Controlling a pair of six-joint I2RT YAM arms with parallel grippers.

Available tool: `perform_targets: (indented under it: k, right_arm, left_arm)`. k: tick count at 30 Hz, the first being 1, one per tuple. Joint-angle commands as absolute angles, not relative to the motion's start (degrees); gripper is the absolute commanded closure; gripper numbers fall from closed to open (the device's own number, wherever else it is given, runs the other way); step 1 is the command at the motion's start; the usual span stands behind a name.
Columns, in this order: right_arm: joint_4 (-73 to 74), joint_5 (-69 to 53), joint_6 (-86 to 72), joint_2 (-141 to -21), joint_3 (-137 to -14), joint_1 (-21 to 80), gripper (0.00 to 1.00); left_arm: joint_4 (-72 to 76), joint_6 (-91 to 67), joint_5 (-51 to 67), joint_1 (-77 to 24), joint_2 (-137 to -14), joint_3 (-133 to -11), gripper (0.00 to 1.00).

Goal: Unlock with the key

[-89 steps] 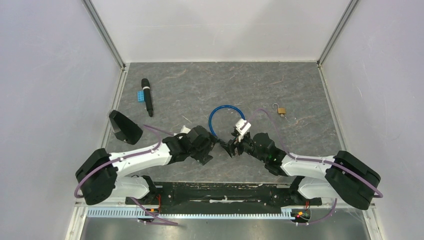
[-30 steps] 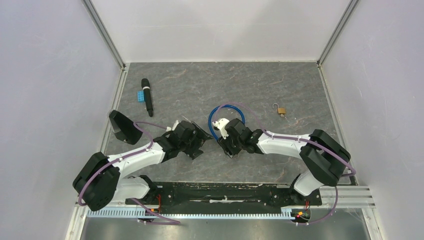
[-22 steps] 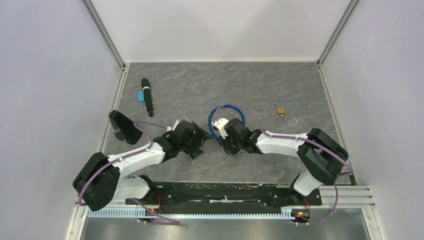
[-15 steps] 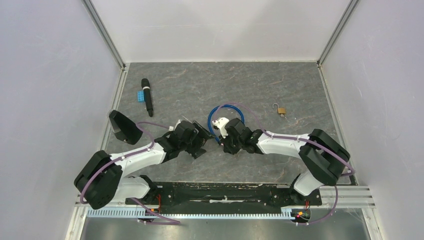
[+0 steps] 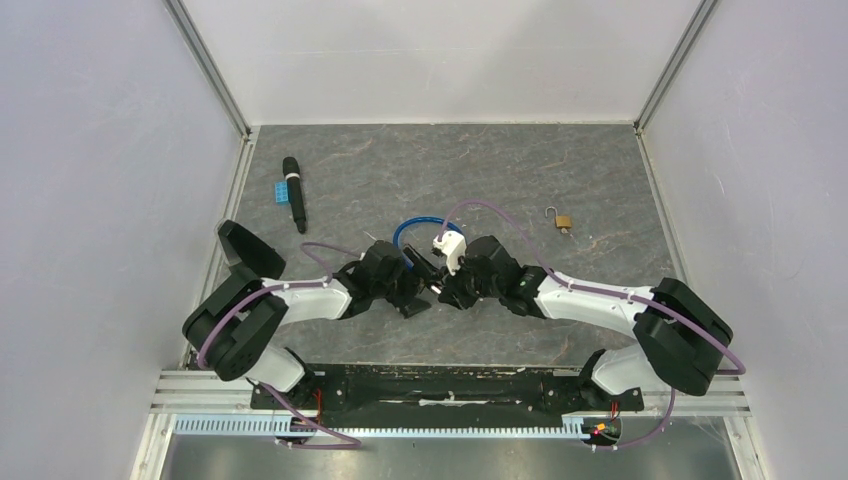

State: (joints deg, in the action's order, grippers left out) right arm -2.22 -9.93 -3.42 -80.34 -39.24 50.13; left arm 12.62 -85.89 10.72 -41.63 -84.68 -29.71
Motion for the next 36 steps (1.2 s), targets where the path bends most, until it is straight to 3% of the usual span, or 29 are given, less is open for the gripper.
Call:
perform_targets:
  k: [1, 13, 18, 21, 22, 29, 36]
  right_arm:
    - [-8.5, -12.4, -3.1, -78.0, -38.7, 50.1, 1.00]
    - [-11.6, -15.0, -4.0, -77.9, -37.9, 50.1, 1.00]
    - [-11.9, -15.3, -3.9, -77.4, -37.5, 50.1, 1.00]
    - [-12.9, -15.1, -4.1, -76.4, -36.8, 50.1, 1.00]
    - [-13.3, -14.9, -4.3, -76.0, -36.5, 50.1, 0.96]
    - [-22.5, -13.3, -3.5, -67.0, -30.6, 50.1, 0.52]
    - [-32.5, -10.6, 2.2, -53.3, -21.2, 50.1, 0.48]
  left_arm:
    - [19.3, -87.6, 13.6, -42.5, -85.8, -32.4, 0.09]
    - [21.3, -87.2, 14.3, -43.3, -86.1, -32.8, 0.40]
    - [22.4, -87.0, 14.2, -43.3, -85.9, -32.4, 0.70]
    - [23.6, -86.1, 13.8, -43.3, -85.3, -32.1, 0.95]
    - [23.9, -85.8, 13.7, -43.3, -85.1, -32.1, 0.98]
    - [26.8, -84.7, 11.4, -42.9, -80.1, -30.6, 0.98]
    - [26.6, -81.5, 8.5, -41.4, -71.2, -32.2, 0.98]
